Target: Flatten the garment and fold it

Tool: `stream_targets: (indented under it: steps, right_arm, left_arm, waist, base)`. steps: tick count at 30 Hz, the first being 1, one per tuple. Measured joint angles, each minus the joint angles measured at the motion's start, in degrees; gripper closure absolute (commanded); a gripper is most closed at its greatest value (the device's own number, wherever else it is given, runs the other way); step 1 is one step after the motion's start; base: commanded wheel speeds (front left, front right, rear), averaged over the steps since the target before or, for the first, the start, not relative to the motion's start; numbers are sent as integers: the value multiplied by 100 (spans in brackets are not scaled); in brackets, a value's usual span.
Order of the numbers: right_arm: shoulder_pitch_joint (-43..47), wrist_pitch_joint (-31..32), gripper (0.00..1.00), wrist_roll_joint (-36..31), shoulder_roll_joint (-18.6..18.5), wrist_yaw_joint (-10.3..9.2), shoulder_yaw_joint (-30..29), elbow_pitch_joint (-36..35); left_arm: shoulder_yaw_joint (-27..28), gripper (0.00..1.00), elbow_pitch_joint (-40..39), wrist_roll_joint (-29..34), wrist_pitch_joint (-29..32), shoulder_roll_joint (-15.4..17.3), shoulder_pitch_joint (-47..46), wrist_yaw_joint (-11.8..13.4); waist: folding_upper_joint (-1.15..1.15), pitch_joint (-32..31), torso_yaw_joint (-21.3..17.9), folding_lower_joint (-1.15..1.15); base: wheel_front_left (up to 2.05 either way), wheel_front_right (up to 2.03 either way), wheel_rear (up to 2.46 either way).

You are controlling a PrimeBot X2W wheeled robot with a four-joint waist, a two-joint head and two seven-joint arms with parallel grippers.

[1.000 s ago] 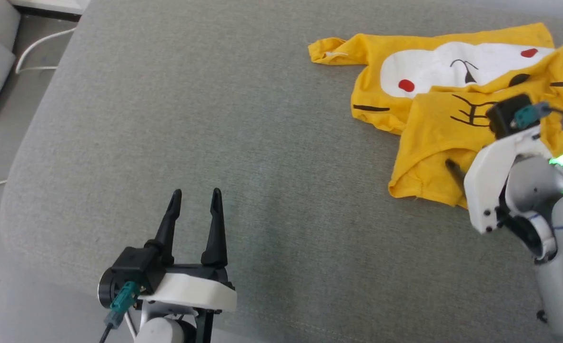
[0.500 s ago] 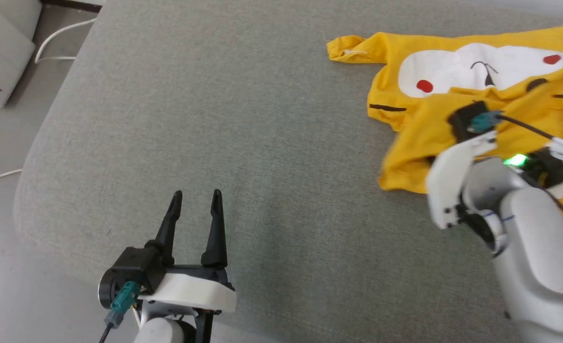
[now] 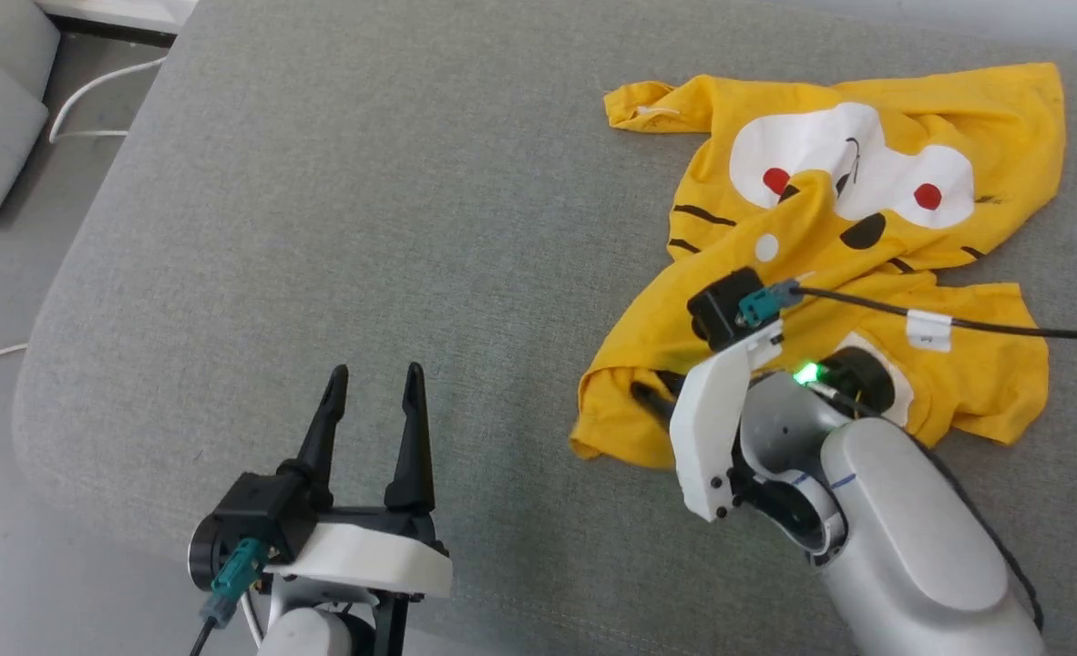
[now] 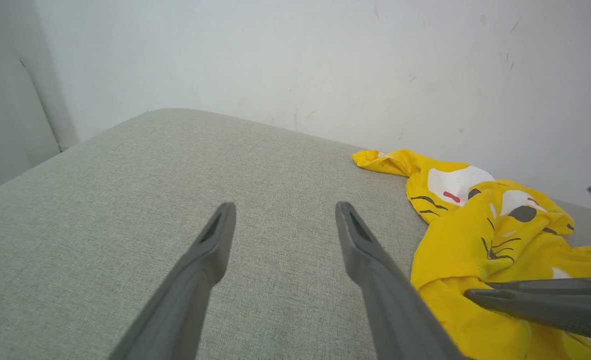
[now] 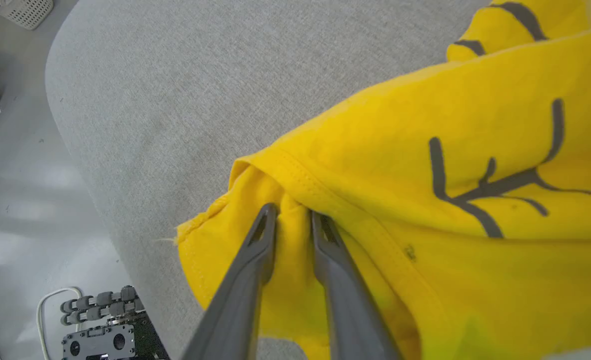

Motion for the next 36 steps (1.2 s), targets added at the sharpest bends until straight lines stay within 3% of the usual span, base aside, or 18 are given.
stream_targets:
  steps: [1,2,7,11,17,21,26,36]
  right_arm:
    - [10,-66,20,-5,26,0,-18,120]
    - [10,-134,0,-25,49,0,-26,224]
    - [-43,-480,0,42,111,0,18,186]
    - [-67,-501,0,215,90,0,-226,-434]
    - [173,-543,0,-103,-307,0,-1477,-1675]
    - [627,-250,0,-550,-478,0,-2384,-2105]
    - [1165,303,0,-838,-565,0,-3012,-2148]
    - [1260,203,0,-1210,-505,0,-3495,-1583]
  left_arm:
    - [-3,0,2,0,0,0,0,0]
    - [-1,0,4,0,0,0,0,0]
    - [31,0,9,0,0,0,1,0]
    - [88,0,-12,2,0,0,24,5]
    - [159,0,-97,76,0,3,209,8]
    - [143,0,-127,114,0,3,218,5]
    - [116,0,-149,145,0,3,205,-9]
    - [66,0,-134,194,0,4,103,-59]
  waist:
    - [0,7,9,0]
    - [0,15,13,0]
    - [0,21,-51,0]
    - [0,-20,-166,0]
    - [0,-103,-372,0]
    - [0,-107,-505,-1]
    - [0,18,-571,-1]
    - [0,329,-491,0]
  base:
    - [0,0,0]
    - [0,0,0]
    - [0,0,0]
    - [0,0,0]
    - [0,0,0]
    - [0,0,0]
    - [0,0,0]
    - [0,0,0]
